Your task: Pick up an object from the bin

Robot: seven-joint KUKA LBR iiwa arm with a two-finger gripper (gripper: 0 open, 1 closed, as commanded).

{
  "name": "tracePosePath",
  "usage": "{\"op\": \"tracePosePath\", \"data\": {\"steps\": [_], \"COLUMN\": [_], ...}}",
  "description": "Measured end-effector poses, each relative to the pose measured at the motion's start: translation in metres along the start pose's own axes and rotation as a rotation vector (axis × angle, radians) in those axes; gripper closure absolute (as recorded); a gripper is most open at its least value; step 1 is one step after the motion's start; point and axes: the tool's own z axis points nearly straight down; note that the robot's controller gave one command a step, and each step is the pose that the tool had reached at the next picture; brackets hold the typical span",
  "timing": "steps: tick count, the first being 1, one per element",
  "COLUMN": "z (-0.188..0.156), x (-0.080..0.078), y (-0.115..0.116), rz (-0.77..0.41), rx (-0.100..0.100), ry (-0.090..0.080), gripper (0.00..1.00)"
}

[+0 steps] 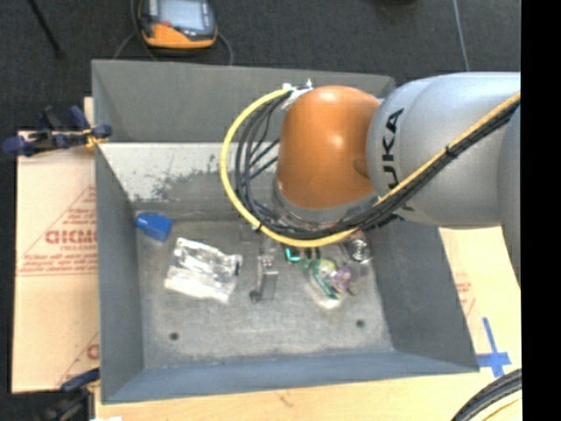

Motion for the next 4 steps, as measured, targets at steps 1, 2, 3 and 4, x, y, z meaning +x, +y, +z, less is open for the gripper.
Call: {"op": "tracePosePath", "data": {"steps": [1, 2, 3, 4], "z": [0.134, 0.129, 0.031, -0.021], "x": [-0.042, -0.044, -0.027, -0.014], "y": [0.019, 0.019, 0.033, 0.039], "rz": [-0.010, -0.004, -0.063, -0.077], "rx": [0.000, -0.001, 0.001, 0.001], "ry": [-0.001, -0.008, -0.011, -0.009], "gripper": [0.00, 1.00, 1.00, 1.00]}}
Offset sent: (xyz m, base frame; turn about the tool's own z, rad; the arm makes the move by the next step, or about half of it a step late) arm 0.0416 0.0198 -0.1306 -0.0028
